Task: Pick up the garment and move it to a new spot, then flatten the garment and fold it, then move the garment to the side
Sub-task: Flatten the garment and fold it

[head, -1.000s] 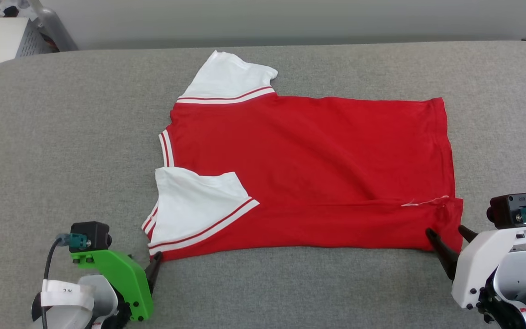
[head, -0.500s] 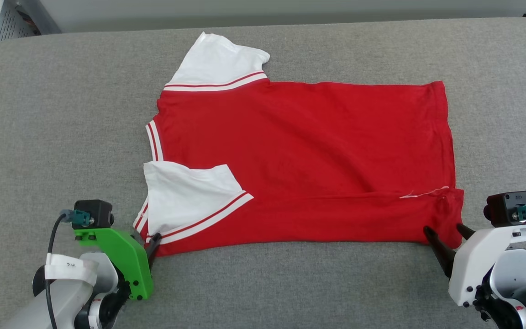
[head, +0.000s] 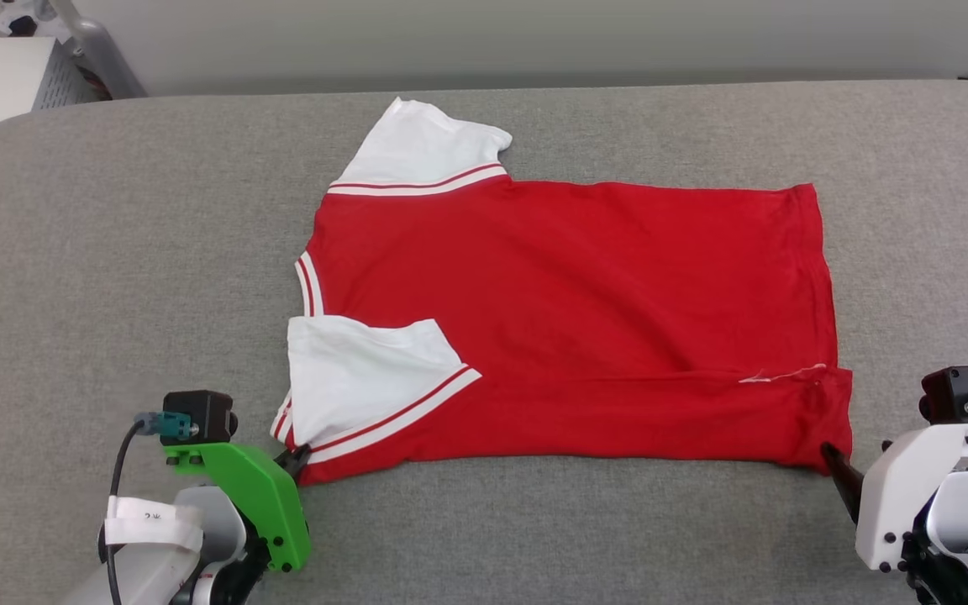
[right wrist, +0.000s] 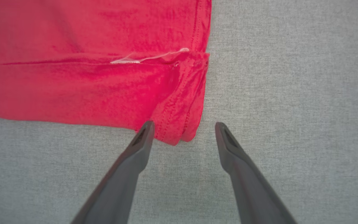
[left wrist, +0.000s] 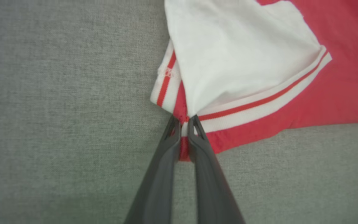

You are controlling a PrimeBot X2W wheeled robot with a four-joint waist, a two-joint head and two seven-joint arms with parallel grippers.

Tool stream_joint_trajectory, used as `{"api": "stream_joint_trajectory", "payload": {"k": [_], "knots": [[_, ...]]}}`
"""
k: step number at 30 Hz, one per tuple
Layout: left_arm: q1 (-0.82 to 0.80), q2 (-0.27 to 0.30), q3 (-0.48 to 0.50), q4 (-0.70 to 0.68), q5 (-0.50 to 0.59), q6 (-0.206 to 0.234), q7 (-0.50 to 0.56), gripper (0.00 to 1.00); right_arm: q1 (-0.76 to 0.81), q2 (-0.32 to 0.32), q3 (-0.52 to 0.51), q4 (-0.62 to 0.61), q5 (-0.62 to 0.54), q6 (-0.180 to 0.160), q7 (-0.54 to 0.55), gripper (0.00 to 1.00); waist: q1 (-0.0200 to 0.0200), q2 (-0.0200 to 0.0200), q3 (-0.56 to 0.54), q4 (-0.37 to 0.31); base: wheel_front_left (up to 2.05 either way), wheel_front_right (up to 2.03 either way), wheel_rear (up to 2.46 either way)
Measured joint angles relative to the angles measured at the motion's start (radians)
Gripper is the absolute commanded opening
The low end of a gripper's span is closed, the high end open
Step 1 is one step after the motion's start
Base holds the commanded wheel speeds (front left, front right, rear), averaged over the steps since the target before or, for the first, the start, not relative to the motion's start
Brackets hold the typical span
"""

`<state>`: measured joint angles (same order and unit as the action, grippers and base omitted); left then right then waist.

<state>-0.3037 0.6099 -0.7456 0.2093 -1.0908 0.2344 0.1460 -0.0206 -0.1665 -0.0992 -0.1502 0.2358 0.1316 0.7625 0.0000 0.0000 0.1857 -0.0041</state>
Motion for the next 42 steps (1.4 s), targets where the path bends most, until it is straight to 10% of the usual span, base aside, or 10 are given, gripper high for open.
{"api": "stream_joint_trajectory", "payload": {"k": [19, 20, 22, 42], "knots": [[0.005, 0.048, 0.003, -0.17, 0.011, 0.049, 0.013, 0.0, -0.097, 0.035, -0.02, 0.249, -0.049, -0.001, -0.001, 1.0, 0.0, 0.0, 0.043, 0.06, 0.0, 0.0, 0.0], [0.005, 0.048, 0.002, -0.17, 0.011, 0.049, 0.013, 0.0, -0.1, 0.035, -0.018, 0.258, -0.034, -0.001, -0.001, 0.49, 0.0, 0.0, 0.045, 0.061, 0.0, 0.0, 0.0], [0.005, 0.048, 0.001, -0.17, 0.011, 0.049, 0.015, 0.0, -0.103, 0.026, -0.012, 0.271, -0.015, -0.001, 0.0, 0.0, 0.0, 0.0, 0.048, 0.066, 0.0, 0.0, 0.0], [0.059, 0.052, -0.034, -0.116, 0.0, 0.02, 0.038, 0.0, -0.051, -0.115, 0.021, 0.245, 0.154, 0.0, 0.102, 0.0, 0.0, 0.0, -0.056, 0.06, 0.0, 0.0, 0.0]]}}
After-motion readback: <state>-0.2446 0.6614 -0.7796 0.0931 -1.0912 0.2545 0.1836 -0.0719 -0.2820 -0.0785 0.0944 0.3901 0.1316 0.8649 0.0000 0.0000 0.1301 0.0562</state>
